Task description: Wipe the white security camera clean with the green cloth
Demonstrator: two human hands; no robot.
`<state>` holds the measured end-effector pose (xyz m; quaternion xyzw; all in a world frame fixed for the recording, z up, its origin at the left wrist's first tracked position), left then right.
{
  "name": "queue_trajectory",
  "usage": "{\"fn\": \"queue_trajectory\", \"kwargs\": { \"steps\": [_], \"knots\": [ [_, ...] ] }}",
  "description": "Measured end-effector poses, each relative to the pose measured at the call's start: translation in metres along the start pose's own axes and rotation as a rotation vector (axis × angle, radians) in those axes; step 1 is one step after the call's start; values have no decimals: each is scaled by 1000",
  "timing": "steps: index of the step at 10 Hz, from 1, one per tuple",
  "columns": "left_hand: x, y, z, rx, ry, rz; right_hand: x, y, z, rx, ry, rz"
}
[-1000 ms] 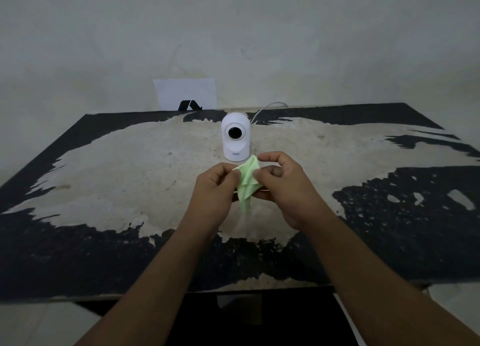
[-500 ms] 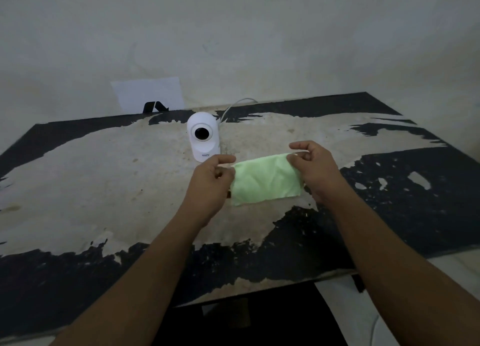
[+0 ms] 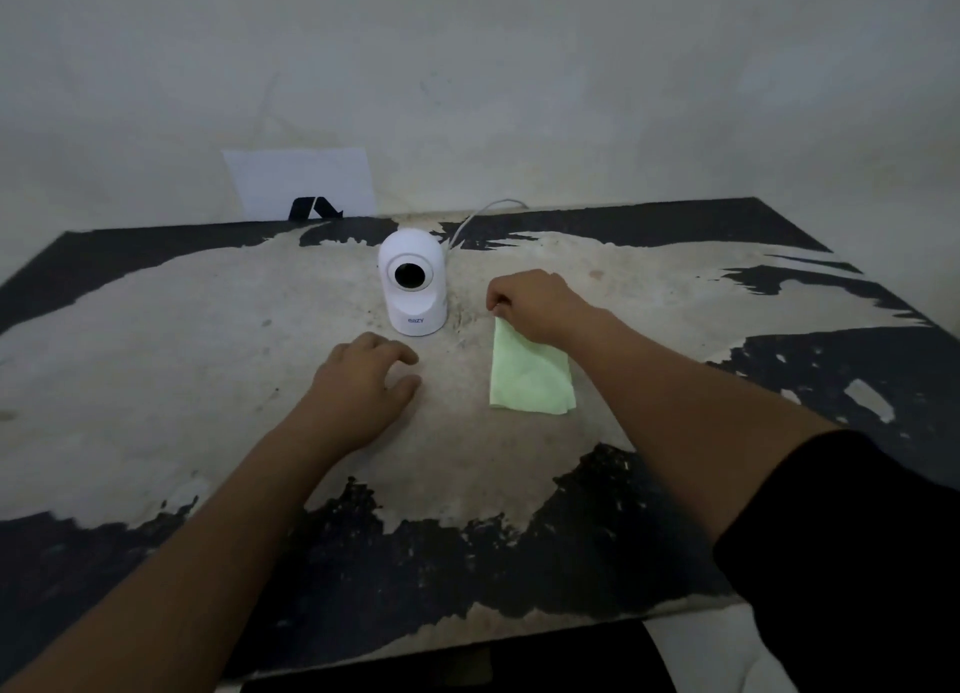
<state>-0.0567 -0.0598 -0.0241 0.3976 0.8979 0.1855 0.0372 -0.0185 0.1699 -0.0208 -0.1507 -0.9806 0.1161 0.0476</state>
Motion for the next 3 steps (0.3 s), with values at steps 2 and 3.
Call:
{"fn": "queue_trajectory", "kwargs": {
  "steps": [2,3],
  "knots": [
    [9,-27,5,123,-89,-160,-8,-10,8,-22,214,116],
    [11,-30,7,126,-60,-146,-24,-10,14,-53,250,195]
  ]
}}
Point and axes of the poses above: each hand's wrist, its own x-axis towards the middle knuckle, its own z-axis out of the palm, y = z × x, the point moved 4 cm from there along x, towards the middle knuckle
